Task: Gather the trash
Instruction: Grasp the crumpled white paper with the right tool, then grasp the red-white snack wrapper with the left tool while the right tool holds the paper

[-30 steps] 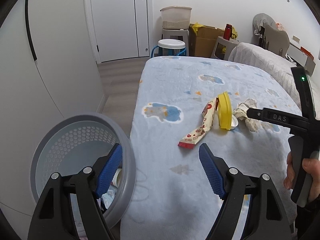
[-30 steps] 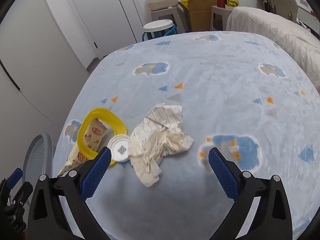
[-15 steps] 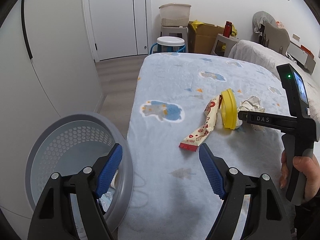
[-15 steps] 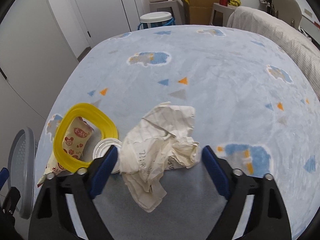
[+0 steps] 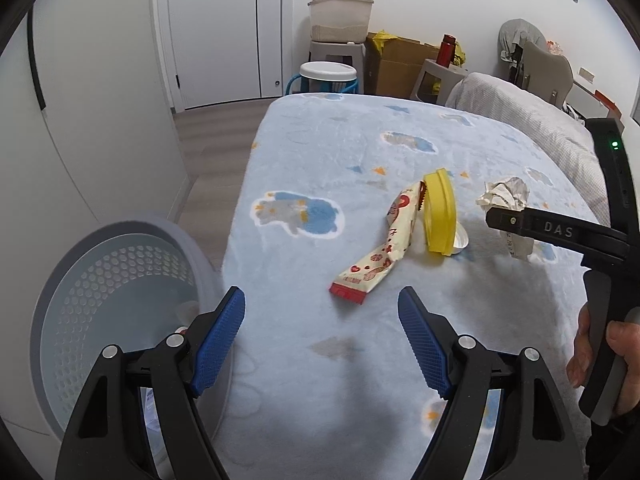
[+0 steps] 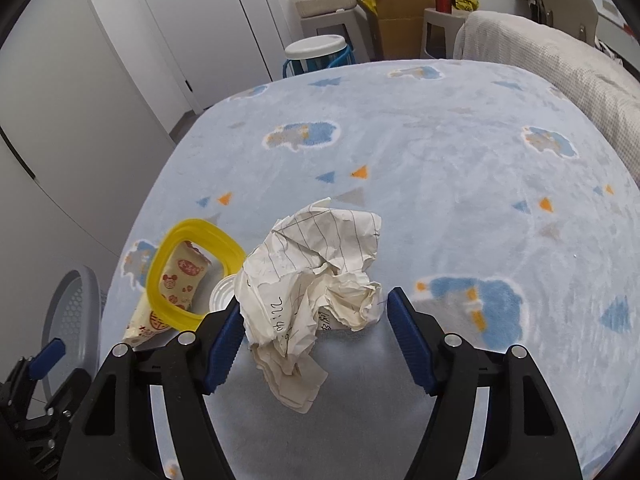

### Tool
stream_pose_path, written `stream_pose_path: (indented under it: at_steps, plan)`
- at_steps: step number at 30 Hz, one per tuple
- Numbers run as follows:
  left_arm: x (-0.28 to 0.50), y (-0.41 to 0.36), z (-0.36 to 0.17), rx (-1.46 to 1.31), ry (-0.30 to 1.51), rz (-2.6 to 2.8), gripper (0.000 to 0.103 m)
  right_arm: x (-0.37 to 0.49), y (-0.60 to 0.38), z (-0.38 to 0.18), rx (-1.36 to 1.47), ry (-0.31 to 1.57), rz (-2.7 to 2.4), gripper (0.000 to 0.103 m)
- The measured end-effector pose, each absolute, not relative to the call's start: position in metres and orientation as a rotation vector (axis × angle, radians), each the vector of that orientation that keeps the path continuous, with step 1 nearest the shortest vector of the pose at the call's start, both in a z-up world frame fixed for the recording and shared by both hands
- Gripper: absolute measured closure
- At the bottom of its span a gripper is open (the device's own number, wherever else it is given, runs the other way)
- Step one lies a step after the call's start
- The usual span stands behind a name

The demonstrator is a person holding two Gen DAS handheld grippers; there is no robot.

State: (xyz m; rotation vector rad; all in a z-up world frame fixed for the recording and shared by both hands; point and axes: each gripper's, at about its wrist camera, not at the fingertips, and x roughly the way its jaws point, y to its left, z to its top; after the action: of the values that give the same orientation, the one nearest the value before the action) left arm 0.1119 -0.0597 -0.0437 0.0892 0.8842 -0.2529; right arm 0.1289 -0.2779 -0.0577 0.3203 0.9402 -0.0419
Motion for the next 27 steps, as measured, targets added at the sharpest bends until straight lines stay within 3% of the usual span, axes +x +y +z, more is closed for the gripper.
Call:
stream_pose_path:
  at_steps: [22, 24, 26, 27]
  plan:
    - [0.162, -0.133, -0.084, 0.307, 0.894, -0.356, 0.028, 0.119, -0.291, -0.039, 0.398, 0.893, 0.021, 0.035]
    - [0.164, -0.137, -0.085, 0.304, 0.896, -0.372, 0.035, 0.119, -0.292, -0.038, 0.405, 0.888, 0.023, 0.035]
    - [0.167, -0.14, -0.088, 0.307, 0.916, -0.387, 0.057, 0.118, -0.293, -0.036, 0.411, 0.882, 0.023, 0.035]
    - [0.168, -0.141, -0.089, 0.307, 0.928, -0.39, 0.063, 0.118, -0.294, -0.035, 0.413, 0.88, 0.023, 0.035]
